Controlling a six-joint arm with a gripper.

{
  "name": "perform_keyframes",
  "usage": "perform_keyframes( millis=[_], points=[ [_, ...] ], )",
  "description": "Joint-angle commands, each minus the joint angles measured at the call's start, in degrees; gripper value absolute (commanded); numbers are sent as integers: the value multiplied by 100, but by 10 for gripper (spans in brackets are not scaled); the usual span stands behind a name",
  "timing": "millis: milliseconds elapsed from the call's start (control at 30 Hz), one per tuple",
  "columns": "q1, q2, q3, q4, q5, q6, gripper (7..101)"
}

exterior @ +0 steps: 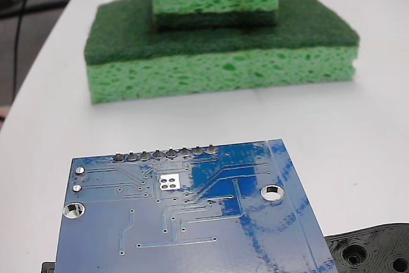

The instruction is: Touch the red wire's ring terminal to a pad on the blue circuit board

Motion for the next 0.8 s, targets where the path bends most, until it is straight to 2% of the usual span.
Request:
perform_keyframes(
  millis=[33, 567, 800],
  points=[
    [123, 9, -35, -9, -105, 0, 1003],
    [316, -26, -35, -35, -281, -18, 1003],
    [501, -729, -457, -264, -369, 9, 1003]
  ],
)
